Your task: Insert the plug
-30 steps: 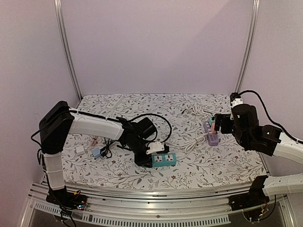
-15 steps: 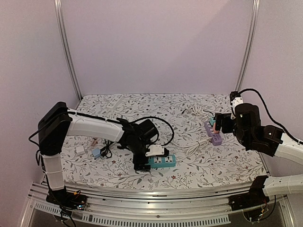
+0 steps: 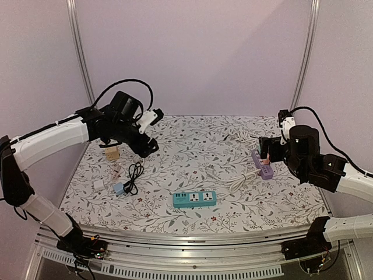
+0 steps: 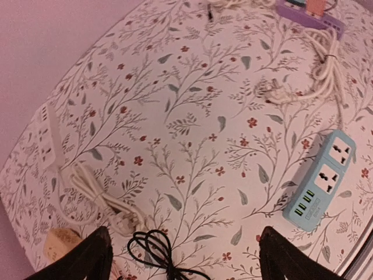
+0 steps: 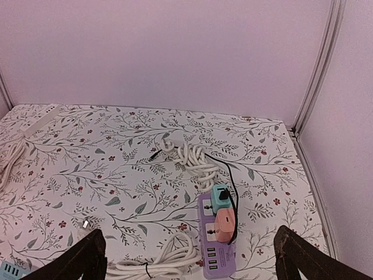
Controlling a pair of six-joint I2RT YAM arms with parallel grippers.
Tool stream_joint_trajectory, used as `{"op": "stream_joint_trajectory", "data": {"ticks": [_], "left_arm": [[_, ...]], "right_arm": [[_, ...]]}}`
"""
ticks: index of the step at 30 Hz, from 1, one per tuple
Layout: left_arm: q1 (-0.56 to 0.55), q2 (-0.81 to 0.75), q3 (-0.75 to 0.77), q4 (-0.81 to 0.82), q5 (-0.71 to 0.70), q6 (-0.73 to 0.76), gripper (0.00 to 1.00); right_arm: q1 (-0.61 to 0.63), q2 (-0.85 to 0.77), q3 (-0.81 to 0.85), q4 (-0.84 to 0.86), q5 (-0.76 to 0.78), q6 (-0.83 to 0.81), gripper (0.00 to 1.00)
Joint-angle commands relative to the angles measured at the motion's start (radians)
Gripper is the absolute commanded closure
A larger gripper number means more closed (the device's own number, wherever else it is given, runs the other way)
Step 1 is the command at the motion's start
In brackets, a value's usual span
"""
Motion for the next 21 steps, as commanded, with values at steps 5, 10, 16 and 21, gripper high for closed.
{"op": "stream_joint_trajectory", "data": {"ticks": [5, 10, 16, 21], "left_arm": [[0.097, -0.112, -0.025, -0.666, -0.218, 0.023, 0.08], [0.157, -0.138, -0.115, -0.624, -0.303, 0.102, 0.0], [0.346, 0.145, -0.093, -0.675, -0.432, 0.05, 0.01], [0.437, 0.264, -0.076, -0.687, -0.271, 0.099, 0.0]], "right_arm": [[0.006, -0.012, 0.016, 0.135, -0.353, -0.16, 0.01], [0.005, 0.044, 0.054, 0.165, -0.475, -0.207, 0.01], [0.005, 0.131, 0.096, 0.204, -0.565, -0.253, 0.01], [0.005, 0.124, 0.059, 0.235, -0.565, -0.279, 0.01]]}}
